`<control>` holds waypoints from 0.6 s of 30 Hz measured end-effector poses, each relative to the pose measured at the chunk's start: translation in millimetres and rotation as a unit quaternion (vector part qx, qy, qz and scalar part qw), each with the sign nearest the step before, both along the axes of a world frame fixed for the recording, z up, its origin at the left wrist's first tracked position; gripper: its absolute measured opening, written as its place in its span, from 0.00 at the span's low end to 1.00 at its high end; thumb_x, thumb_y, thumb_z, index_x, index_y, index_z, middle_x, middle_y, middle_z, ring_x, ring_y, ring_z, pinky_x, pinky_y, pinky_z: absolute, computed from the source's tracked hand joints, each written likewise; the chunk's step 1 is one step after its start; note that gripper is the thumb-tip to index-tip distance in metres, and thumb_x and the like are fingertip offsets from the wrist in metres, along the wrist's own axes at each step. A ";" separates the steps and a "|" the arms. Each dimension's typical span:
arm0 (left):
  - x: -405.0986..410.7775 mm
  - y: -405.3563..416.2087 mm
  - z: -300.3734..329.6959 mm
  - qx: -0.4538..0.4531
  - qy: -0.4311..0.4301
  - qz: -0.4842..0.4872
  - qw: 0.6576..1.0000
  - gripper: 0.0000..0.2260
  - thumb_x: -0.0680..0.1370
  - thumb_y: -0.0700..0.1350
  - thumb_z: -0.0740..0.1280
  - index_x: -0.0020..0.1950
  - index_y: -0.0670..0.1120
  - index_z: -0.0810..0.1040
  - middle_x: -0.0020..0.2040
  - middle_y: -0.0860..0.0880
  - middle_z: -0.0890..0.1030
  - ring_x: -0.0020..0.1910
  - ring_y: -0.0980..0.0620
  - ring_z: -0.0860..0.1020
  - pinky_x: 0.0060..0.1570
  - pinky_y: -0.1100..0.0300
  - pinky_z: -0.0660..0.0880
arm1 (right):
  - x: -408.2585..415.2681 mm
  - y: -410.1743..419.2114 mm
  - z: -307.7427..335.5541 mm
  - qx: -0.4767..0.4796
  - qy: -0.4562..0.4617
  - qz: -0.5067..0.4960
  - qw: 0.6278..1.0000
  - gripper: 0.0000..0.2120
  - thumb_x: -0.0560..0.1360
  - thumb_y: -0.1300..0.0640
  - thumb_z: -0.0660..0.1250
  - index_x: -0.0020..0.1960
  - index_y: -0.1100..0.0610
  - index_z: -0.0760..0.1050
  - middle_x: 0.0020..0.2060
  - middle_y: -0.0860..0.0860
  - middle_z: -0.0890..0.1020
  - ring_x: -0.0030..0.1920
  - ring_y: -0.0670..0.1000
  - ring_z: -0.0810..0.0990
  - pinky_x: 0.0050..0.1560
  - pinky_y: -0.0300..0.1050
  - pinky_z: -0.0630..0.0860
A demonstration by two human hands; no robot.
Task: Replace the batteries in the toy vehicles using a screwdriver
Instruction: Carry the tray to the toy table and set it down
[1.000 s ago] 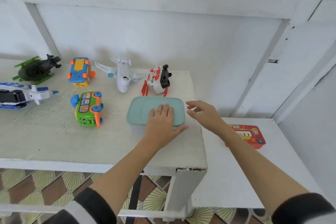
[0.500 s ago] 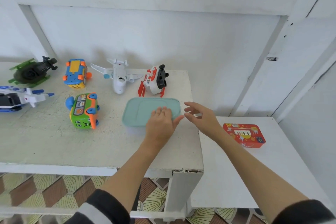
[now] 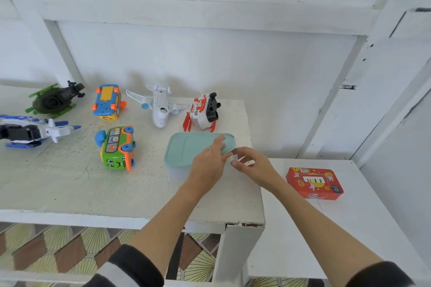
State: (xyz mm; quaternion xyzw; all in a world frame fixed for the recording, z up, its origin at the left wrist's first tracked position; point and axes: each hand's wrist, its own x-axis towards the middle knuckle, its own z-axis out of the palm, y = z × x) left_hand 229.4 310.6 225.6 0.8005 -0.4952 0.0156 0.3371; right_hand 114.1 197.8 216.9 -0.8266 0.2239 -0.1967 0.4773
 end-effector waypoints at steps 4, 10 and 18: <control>5.1 0.3 13.8 -0.069 0.063 0.014 0.996 0.18 0.83 0.46 0.60 0.72 0.44 0.67 0.51 0.41 0.83 0.47 0.39 0.81 0.45 0.56 0.74 | 0.9 -1.1 0.9 0.002 0.012 -0.005 1.000 0.08 0.72 0.49 0.70 0.50 0.40 0.76 0.51 0.45 0.76 0.47 0.45 0.77 0.49 0.39 0.75; 17.0 4.2 30.5 -0.171 0.132 0.036 0.976 0.15 0.83 0.43 0.59 0.68 0.42 0.70 0.43 0.47 0.79 0.40 0.44 0.78 0.38 0.63 0.68 | 9.5 2.0 2.9 -0.014 0.024 -0.013 1.000 0.07 0.73 0.49 0.69 0.49 0.40 0.74 0.51 0.45 0.75 0.46 0.45 0.77 0.44 0.32 0.70; 54.0 21.0 70.1 -0.357 0.152 0.139 0.911 0.13 0.84 0.41 0.56 0.68 0.41 0.72 0.39 0.52 0.75 0.35 0.61 0.73 0.35 0.73 0.68 | 24.9 0.1 11.5 -0.018 0.072 -0.026 0.997 0.07 0.76 0.50 0.65 0.53 0.42 0.73 0.53 0.45 0.74 0.47 0.45 0.76 0.44 0.34 0.70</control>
